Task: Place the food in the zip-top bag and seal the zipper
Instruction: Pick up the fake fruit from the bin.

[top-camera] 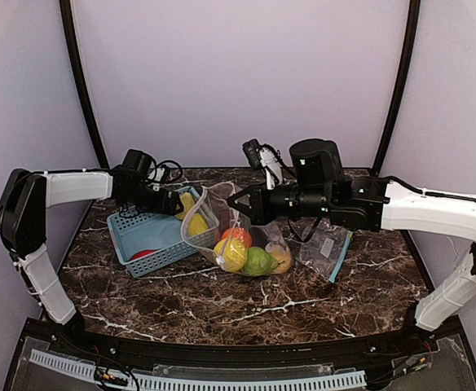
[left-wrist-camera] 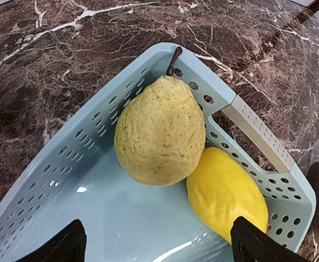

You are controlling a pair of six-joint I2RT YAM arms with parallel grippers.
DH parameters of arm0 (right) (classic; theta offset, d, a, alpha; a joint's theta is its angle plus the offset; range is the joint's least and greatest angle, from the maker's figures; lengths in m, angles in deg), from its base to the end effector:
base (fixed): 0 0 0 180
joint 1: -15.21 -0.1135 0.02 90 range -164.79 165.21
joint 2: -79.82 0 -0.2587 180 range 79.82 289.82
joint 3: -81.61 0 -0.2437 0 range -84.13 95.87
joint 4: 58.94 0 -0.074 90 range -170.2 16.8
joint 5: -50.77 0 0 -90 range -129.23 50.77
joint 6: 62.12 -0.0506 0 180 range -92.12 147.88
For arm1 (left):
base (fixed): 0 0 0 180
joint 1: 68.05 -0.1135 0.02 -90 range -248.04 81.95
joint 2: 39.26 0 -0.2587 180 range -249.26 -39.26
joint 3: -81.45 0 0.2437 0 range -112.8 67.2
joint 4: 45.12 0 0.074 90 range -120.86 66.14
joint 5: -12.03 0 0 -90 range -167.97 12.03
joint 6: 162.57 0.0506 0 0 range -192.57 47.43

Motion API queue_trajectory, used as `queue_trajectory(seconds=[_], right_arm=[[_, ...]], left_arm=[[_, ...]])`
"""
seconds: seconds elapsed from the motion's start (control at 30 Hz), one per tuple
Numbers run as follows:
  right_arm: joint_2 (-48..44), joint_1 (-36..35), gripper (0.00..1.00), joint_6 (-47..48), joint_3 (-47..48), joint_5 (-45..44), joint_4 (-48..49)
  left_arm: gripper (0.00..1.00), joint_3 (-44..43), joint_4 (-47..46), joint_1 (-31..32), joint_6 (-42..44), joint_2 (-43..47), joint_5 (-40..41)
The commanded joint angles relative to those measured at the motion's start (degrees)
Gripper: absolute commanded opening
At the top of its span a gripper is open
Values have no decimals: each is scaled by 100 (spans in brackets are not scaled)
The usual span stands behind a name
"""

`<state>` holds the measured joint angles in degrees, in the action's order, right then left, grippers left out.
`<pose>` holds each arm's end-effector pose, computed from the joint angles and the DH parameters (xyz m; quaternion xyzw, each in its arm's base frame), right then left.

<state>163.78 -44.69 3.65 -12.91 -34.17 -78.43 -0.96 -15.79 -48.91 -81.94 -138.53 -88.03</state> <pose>0.1740 0.3091 0.3388 -0.2722 0.7613 0.4201 0.4122 0.3567 -0.1331 0.2088 0.1113 0.9181 -0.1704 0.3402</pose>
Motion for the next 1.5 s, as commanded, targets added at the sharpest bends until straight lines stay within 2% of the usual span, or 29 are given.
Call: queue_trajectory(seconds=[0.0,0.4,0.67,1.07,1.47], right_arm=[[-174,-12,0,41,-47,-76,180],[-193,-11,0,71,-64,-75,188],[-190,-12,0,58,-73,-75,193],[-166,-11,0,45,-86,-58,213],[-217,-13,0,39,-125,-129,199]], left_arm=[[93,-355,-158,-6,199,-205,17],[94,-998,-36,-6,233,-1080,-123],[92,-1192,-40,-11,283,-1309,-141],[80,-1821,680,-72,492,-1819,-381],[66,-1879,658,-74,467,-1854,-278]])
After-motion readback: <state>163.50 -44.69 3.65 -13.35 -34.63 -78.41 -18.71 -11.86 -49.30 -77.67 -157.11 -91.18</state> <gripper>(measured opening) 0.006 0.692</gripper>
